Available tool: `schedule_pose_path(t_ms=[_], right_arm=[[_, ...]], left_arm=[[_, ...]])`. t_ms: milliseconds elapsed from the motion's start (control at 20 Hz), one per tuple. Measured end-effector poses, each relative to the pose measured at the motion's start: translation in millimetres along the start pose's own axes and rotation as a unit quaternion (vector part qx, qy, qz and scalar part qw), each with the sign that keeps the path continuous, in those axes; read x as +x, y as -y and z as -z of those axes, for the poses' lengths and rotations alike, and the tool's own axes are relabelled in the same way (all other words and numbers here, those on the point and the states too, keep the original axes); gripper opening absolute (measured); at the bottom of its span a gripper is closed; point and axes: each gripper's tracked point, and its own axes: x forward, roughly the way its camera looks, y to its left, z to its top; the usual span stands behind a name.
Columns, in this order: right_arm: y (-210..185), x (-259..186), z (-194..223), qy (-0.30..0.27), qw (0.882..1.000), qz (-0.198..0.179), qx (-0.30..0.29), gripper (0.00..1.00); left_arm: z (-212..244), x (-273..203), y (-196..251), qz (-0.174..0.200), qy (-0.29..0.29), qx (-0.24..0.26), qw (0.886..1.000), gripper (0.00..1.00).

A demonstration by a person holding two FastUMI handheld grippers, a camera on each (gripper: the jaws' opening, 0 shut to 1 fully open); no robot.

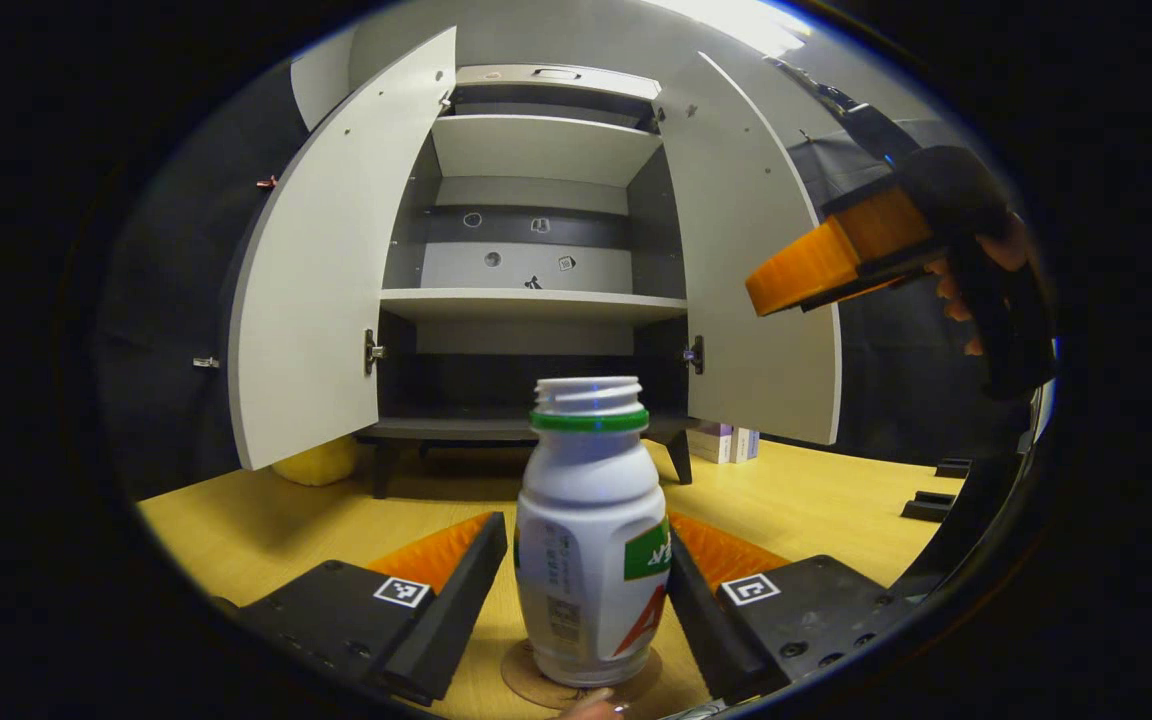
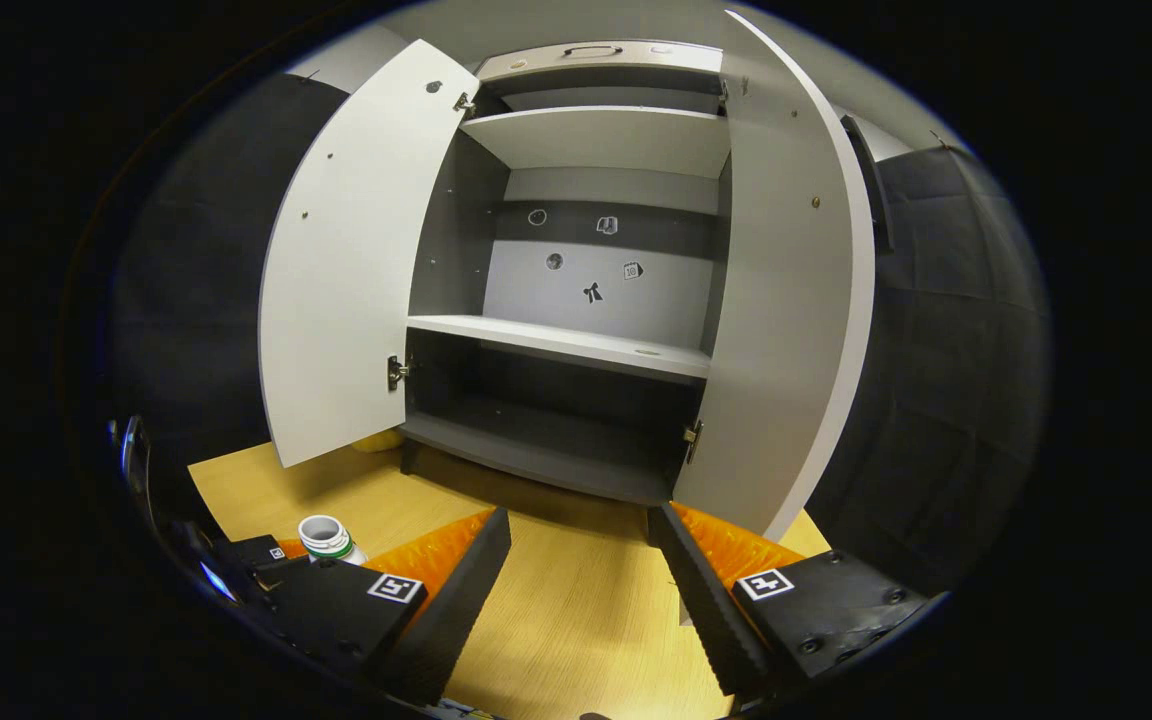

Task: Grasp the bottle in the cabinet with the left hand and place it on the coaster, then close the right door with the right hand and the left door with the left hand.

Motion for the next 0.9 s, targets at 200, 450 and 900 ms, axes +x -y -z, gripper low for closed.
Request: schedule_pose_path(t_ms=[200, 450, 900], right_arm=[[6, -3, -11, 0.004, 1.000, 0.007, 0.014, 0.98], [16, -15, -35, 0.013, 0.999, 0.015, 0.038, 0.98], [71, -67, -137, 0.075, 0.994, 0.069, 0.044, 0.98]], left_arm=[[-36, -5, 4, 0.005, 0.014, 0.012, 1.000, 0.94], [-93, -3, 23, 0.034, 0.038, 0.033, 0.998, 0.94], [-177, -28, 45, 0.074, 0.006, -0.015, 0.997, 0.93]])
